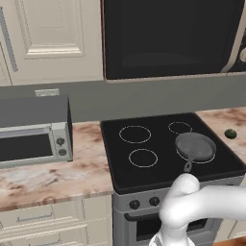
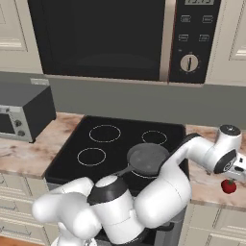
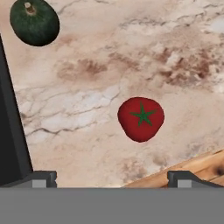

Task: Put the squash and tomato in the pan. Then turn on the front right burner and set the heat to medium.

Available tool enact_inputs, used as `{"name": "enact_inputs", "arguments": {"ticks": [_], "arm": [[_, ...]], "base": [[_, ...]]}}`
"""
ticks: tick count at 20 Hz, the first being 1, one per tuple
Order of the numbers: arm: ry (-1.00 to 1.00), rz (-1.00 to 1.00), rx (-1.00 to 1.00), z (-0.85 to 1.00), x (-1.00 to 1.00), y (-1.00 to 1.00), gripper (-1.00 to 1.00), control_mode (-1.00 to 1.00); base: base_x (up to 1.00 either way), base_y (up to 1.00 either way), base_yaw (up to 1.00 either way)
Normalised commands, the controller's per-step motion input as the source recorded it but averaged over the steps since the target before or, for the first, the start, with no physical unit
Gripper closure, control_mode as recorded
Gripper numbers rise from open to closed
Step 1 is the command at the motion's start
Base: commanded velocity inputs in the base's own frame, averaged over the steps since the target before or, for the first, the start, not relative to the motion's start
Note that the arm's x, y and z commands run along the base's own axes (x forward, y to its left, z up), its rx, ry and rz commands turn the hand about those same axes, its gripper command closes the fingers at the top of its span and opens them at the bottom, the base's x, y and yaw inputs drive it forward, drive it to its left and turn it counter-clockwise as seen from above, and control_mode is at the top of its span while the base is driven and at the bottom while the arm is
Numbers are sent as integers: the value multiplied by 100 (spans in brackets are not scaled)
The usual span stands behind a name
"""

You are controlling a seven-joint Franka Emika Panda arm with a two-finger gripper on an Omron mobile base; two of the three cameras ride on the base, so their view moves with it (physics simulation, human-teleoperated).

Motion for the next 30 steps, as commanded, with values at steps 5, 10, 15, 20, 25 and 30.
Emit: {"name": "enact_inputs", "arguments": {"ticks": [5,10,15,20,25,30], "arm": [[0,1,0,-21,24,-19,-100,-100],[0,0,0,-6,21,-37,-100,-100],[1,0,0,-1,5,-26,-100,-100],[2,0,0,-23,0,-6,-100,-100],[0,0,0,-37,0,0,-100,-100],[0,0,0,-37,0,0,-100,-100]], "base": [[0,0,0],[0,0,0],[0,0,0],[0,0,0],[0,0,0],[0,0,0]]}}
